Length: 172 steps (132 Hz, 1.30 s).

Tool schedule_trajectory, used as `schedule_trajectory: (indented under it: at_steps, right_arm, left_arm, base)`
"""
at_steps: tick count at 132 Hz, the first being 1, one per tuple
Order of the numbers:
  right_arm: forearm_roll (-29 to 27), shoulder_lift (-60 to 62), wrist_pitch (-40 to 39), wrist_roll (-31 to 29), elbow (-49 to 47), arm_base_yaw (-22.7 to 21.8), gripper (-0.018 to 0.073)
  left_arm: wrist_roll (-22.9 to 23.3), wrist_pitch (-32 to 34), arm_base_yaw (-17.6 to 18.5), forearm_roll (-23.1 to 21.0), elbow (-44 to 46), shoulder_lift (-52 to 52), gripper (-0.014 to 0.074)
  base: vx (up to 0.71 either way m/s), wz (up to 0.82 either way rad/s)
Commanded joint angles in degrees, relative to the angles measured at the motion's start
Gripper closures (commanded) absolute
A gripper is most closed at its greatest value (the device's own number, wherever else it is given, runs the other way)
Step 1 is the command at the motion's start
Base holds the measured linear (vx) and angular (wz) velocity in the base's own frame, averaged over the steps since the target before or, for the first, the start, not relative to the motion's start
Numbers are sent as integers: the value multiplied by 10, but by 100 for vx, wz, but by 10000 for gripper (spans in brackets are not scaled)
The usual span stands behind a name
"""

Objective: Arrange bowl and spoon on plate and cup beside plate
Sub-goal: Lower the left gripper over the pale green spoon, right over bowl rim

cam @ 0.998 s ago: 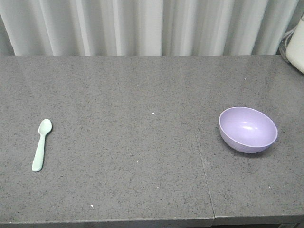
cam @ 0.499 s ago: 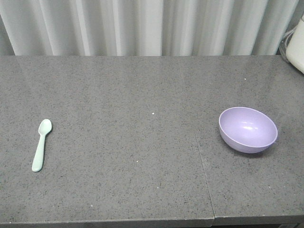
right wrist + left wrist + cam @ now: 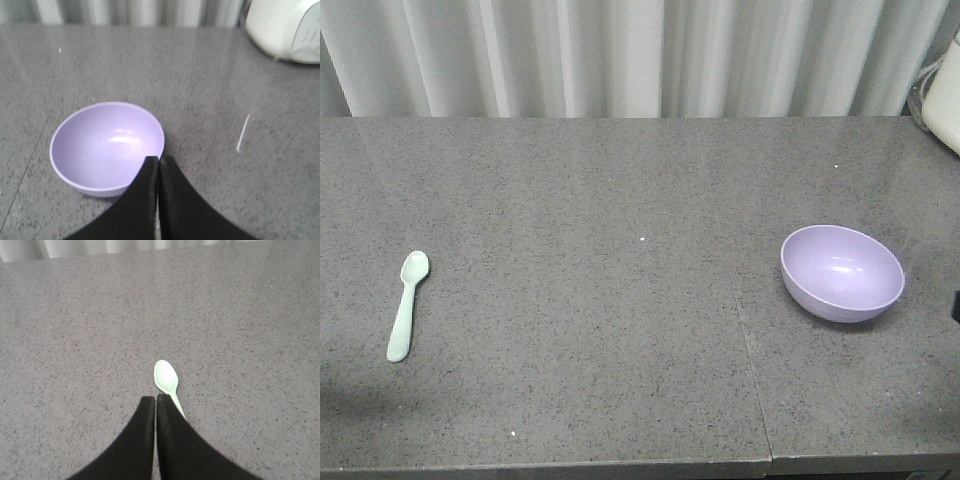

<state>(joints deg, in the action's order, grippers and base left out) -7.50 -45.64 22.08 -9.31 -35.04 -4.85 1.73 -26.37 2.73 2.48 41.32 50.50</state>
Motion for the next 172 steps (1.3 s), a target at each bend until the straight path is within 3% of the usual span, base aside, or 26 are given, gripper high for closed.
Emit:
schedule_trajectory:
  at_steps: [1, 30, 44, 73, 91, 115, 132, 152, 172]
  right_arm:
    - [-8, -62, -2, -24, -52, -3, 568]
    - [-111, -175, -3, -25, -104, -3, 568]
    - [-112, -192, -5, -25, -104, -3, 568]
    - [-82, -200, -24, -57, -104, -3, 560]
    - [-79, -201, -27, -57, -104, -3, 499]
    - [-72, -203, -32, -66, -104, -3, 291]
    - [-62, -203, -32, -71, -104, -3, 151]
    - [-64, -203, -33, -70, -104, -3, 131]
    - [-64, -203, -20, -70, -116, -3, 134]
  left_arm:
    - [-4, 40, 4, -8, 44, 39, 603]
    - [-4, 72, 4, -12, 85, 133, 603]
    - [0, 96, 4, -12, 85, 157, 603]
    - [0, 82, 4, -16, 86, 179, 603]
    - [-6, 81, 4, -11, 86, 189, 582]
    - [-24, 31, 4, -12, 104, 211, 443]
    - [-27, -26, 4, -15, 148, 231, 259]
    - [-32, -71, 4, -63, 183, 241, 135]
    - [-50, -147, 4, -72, 241, 278, 136]
  base:
    - [0, 0]
    - [0, 0]
    - [0, 0]
    - [0, 0]
    - [0, 0]
    - [0, 0]
    - [0, 0]
    - [0, 0]
    - [0, 0]
